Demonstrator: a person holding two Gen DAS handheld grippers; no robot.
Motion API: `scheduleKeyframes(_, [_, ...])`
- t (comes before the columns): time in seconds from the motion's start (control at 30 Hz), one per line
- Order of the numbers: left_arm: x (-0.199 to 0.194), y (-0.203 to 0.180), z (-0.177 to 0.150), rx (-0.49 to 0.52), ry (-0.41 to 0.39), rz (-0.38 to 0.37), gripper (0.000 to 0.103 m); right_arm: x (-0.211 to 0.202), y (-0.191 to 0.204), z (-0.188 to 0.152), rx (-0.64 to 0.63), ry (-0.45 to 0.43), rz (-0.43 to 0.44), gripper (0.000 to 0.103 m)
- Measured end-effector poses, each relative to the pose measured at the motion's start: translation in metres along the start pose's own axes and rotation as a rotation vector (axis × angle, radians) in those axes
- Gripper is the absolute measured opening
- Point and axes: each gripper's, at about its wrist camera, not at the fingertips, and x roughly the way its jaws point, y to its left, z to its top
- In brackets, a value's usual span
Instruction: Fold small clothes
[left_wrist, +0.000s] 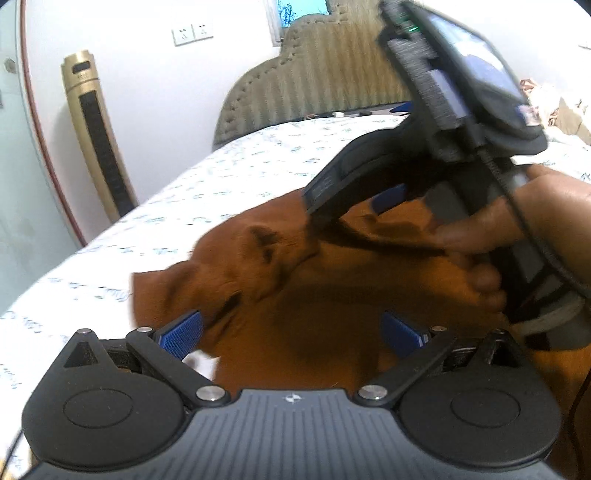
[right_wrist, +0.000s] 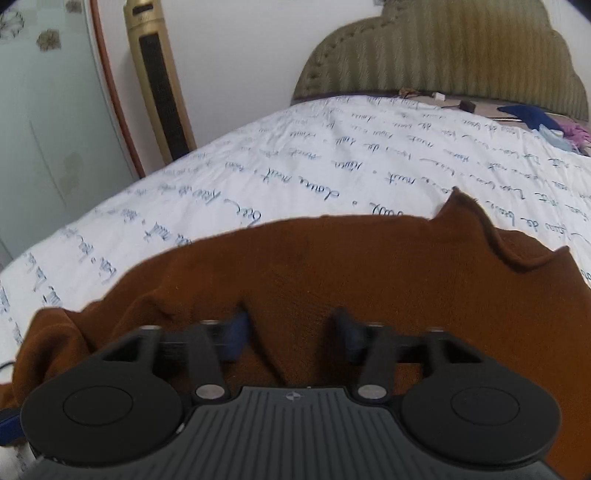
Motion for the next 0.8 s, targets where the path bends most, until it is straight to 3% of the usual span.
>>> scheduleKeyframes(0.1, [-0.008, 0.013, -0.007, -0.012, 0.001, 0.029, 0.103, -0.015, 0.005, -0.002, -0.011, -0.038, 0.018, 0.063])
scheduleKeyframes(0.17, [-0.014, 0.019, -0.011, -0.026, 0.014, 0.044, 0.103, -0.015, 0.011, -0.004, -0.058, -0.013, 0.015, 0.068])
scheduleKeyframes(0.3, [-0.027, 0.039, -0.015, -0.054, 0.007, 0.085, 0.103, -0.026, 0.026, -0.015, -0.141, -0.038, -0.075, 0.068])
scheduleKeyframes(0.5, [-0.031, 0.076, -0.032, -0.015, 0.036, 0.21, 0.103, -0.059, 0.054, -0.022, -0.213, -0.091, 0.013, 0.072])
scheduleKeyframes(0.6, [-0.044, 0.083, -0.043, 0.06, 0.037, 0.246, 0.103, -0.068, 0.068, -0.025, -0.221, -0.046, 0.13, 0.072])
scheduleKeyframes(0.7, [-0.06, 0.097, -0.055, 0.134, 0.016, 0.259, 0.103, -0.073, 0.077, -0.031, -0.159, 0.059, 0.349, 0.072])
scheduleKeyframes(0.8, [-0.07, 0.122, -0.061, 0.149, 0.009, 0.367, 0.103, -0.069, 0.092, -0.039, -0.126, 0.156, 0.511, 0.072])
